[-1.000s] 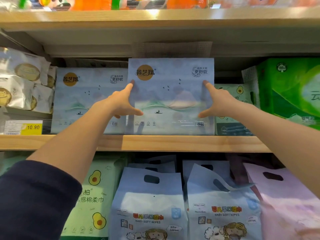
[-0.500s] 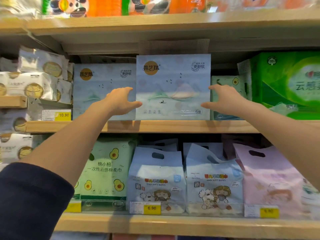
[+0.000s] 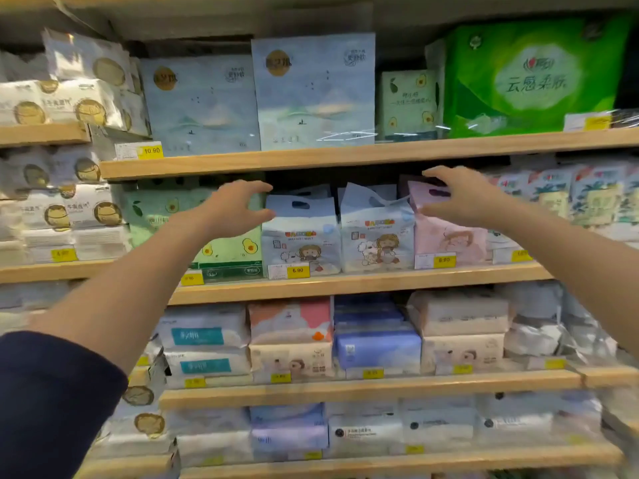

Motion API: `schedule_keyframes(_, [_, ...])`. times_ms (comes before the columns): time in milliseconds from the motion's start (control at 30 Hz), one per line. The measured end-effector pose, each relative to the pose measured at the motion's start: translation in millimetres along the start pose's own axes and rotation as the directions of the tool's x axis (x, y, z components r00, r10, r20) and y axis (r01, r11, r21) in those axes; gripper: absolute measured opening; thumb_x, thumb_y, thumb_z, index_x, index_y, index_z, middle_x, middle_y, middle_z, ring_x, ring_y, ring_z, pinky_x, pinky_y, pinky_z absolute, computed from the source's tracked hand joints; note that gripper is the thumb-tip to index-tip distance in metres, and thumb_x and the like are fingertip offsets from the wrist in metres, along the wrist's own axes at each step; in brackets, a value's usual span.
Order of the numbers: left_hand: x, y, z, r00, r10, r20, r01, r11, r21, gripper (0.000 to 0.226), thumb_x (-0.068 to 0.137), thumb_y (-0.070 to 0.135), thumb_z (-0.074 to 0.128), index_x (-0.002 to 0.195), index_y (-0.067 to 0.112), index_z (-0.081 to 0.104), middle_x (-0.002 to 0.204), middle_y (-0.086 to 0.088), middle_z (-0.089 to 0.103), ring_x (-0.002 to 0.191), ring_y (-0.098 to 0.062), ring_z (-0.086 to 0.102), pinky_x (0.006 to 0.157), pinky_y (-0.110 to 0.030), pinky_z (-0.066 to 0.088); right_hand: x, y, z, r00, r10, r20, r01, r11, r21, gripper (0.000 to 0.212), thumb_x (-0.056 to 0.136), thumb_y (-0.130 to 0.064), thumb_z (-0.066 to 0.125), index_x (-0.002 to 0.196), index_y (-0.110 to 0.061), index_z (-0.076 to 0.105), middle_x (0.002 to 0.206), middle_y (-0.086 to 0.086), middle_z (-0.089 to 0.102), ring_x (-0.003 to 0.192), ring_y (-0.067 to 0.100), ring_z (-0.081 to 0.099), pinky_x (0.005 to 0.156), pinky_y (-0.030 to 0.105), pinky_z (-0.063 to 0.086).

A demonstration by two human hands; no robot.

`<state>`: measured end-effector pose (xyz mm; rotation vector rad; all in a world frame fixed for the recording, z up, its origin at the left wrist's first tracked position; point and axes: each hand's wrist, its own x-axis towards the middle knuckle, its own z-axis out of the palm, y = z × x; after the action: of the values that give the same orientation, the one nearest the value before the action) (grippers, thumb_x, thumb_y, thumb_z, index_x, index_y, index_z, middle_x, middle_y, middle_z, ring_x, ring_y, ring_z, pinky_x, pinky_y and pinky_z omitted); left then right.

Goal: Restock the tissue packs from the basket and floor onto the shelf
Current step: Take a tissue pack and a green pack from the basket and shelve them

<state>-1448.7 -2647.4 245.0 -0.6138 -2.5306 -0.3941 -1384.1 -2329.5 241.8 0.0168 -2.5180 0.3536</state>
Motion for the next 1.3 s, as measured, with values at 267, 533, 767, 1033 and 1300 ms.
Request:
schedule_keyframes(267, [-77,4,58,0.975,0.046,0.215,-0.029,0.996,-0.079,0.06,0.087,0.031,0.06,0.14,0.018,0.036,0.147,-0.005,0.039,0.135,-0.024,0.035,0.109,-0.037,0.028,-97,6,35,0.976,0.087,0.198,-0.095,0.995,0.03,0.065,0.083,-0.024,0.063,0.14,-0.015,0.033,0.145,0.015,0.037,0.13,0.034,0.036,0.102,0.04,0.033])
schedule_keyframes(533, [-153,-21,150,0.899,0.096,0.428,0.0,0.976,-0.219,0.062,0.083,0.027,0.066,0.138,0.012,0.041,0.145,-0.008,0.043,0.132,-0.025,0.039,0.104,-0.03,0.029,-210,2,116,0.893,0.281,0.352,-0.336,0.936,0.105,0.068,0.081,-0.023,0.066,0.139,-0.015,0.033,0.142,0.018,0.039,0.125,0.034,0.043,0.099,0.041,0.038])
schedule_keyframes(767, [-226,-70,228,0.725,0.173,0.667,0.04,0.956,-0.291,0.069,0.083,0.032,0.066,0.142,0.014,0.034,0.149,-0.005,0.035,0.134,-0.026,0.037,0.105,-0.036,0.033,-303,-18,196,0.731,0.462,0.502,-0.586,0.802,0.116,0.066,0.084,-0.021,0.062,0.141,-0.012,0.03,0.143,0.016,0.038,0.128,0.031,0.04,0.096,0.036,0.038])
schedule_keyframes(1033, [-281,-87,293,0.572,0.297,0.764,-0.03,0.939,-0.343,0.075,0.078,0.032,0.071,0.14,0.009,0.037,0.147,-0.009,0.039,0.134,-0.023,0.038,0.105,-0.029,0.029,-378,-40,253,0.599,0.578,0.554,-0.727,0.682,0.075,0.068,0.081,-0.022,0.066,0.14,-0.01,0.033,0.134,0.02,0.048,0.119,0.033,0.048,0.098,0.045,0.042])
schedule_keyframes(1300, [-293,-72,378,0.417,0.39,0.821,-0.052,0.912,-0.407,0.076,0.078,0.034,0.071,0.141,0.013,0.035,0.148,-0.008,0.037,0.135,-0.024,0.036,0.108,-0.032,0.028,-410,-17,300,0.451,0.675,0.584,-0.863,0.496,0.095,0.066,0.083,-0.015,0.064,0.14,-0.01,0.031,0.134,0.019,0.048,0.113,0.031,0.055,0.073,0.022,0.043])
